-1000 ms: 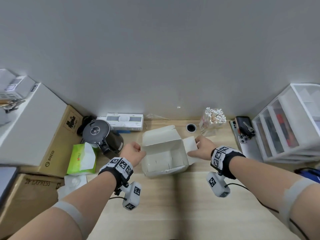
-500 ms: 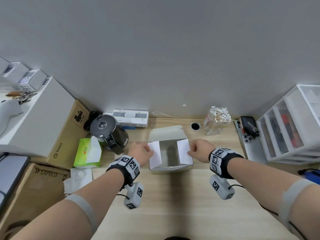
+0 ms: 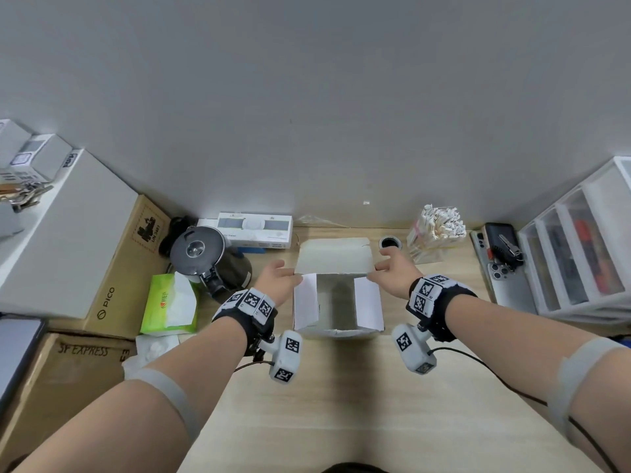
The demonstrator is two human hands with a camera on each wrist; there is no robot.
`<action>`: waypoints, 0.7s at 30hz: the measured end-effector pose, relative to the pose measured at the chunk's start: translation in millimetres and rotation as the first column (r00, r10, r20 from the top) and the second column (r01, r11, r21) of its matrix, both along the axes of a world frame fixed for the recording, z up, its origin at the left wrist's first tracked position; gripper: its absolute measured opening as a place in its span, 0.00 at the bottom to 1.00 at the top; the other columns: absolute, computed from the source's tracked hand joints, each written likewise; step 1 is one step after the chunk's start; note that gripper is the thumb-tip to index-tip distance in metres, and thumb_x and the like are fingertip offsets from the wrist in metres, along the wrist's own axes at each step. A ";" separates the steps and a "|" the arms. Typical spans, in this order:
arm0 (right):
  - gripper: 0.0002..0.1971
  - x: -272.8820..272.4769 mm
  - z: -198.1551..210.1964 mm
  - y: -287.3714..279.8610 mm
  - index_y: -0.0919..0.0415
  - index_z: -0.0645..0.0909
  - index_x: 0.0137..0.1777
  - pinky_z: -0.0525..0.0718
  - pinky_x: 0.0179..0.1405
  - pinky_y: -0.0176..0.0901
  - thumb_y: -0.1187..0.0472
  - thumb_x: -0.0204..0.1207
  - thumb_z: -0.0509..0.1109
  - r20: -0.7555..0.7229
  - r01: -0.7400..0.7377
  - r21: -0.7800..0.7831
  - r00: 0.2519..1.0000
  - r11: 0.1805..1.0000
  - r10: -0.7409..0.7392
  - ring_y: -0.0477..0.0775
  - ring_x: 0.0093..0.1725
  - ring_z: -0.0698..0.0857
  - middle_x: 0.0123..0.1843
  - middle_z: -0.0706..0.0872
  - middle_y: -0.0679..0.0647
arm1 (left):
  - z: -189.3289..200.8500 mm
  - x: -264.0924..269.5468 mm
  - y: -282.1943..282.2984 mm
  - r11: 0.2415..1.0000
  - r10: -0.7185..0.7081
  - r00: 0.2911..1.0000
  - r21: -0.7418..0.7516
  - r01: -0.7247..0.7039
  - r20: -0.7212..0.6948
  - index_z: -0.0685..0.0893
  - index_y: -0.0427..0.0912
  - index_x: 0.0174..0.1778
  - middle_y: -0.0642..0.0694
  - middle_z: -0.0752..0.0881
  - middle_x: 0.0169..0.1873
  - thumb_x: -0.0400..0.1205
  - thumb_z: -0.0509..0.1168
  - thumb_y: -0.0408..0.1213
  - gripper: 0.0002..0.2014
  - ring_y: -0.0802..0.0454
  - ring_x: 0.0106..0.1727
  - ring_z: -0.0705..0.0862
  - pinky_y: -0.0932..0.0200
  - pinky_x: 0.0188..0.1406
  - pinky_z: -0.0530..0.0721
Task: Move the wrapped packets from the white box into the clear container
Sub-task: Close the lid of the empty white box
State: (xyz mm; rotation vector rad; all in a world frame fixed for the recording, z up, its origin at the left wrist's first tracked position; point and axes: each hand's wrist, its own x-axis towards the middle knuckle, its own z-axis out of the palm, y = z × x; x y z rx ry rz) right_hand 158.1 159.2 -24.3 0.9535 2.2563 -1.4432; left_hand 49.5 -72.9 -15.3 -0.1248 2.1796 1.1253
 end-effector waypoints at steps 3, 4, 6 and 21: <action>0.38 -2.4 -2.8 4.7 0.61 0.60 0.83 0.81 0.53 0.44 0.63 0.76 0.75 -0.089 0.095 -0.014 0.991 0.995 -0.096 0.54 0.55 0.84 0.55 0.84 0.53 | -2.4 -6.1 0.6 0.999 0.017 0.998 0.041 -0.015 -0.057 0.65 0.31 0.85 0.37 0.84 0.71 0.84 0.70 0.25 0.33 0.44 0.69 0.82 0.57 0.69 0.75; 0.37 -2.3 -4.2 6.9 0.61 0.62 0.81 0.83 0.52 0.45 0.64 0.75 0.75 -0.123 0.115 -0.012 0.986 0.993 -0.116 0.53 0.52 0.84 0.50 0.84 0.51 | -3.1 -7.7 0.4 0.998 0.025 0.996 0.052 -0.021 -0.081 0.67 0.30 0.83 0.36 0.86 0.67 0.83 0.70 0.23 0.32 0.46 0.64 0.83 0.58 0.65 0.77; 0.34 -0.8 -3.7 9.7 0.60 0.67 0.77 0.85 0.49 0.44 0.67 0.73 0.76 -0.184 0.112 -0.002 0.977 0.994 -0.111 0.53 0.47 0.85 0.46 0.84 0.52 | -3.5 -9.7 -0.7 0.998 0.016 0.992 0.065 -0.007 -0.129 0.73 0.32 0.79 0.37 0.89 0.58 0.81 0.71 0.21 0.29 0.50 0.54 0.86 0.66 0.54 0.81; 0.26 25.6 37.0 -10.6 0.51 0.75 0.67 0.81 0.62 0.49 0.46 0.71 0.76 -0.234 -0.322 0.510 0.840 0.798 0.489 0.48 0.61 0.81 0.62 0.82 0.45 | 12.7 15.5 -12.2 0.971 -0.239 0.887 -0.089 0.222 -0.395 0.77 0.50 0.58 0.54 0.82 0.48 0.74 0.76 0.29 0.21 0.53 0.51 0.82 0.62 0.50 0.78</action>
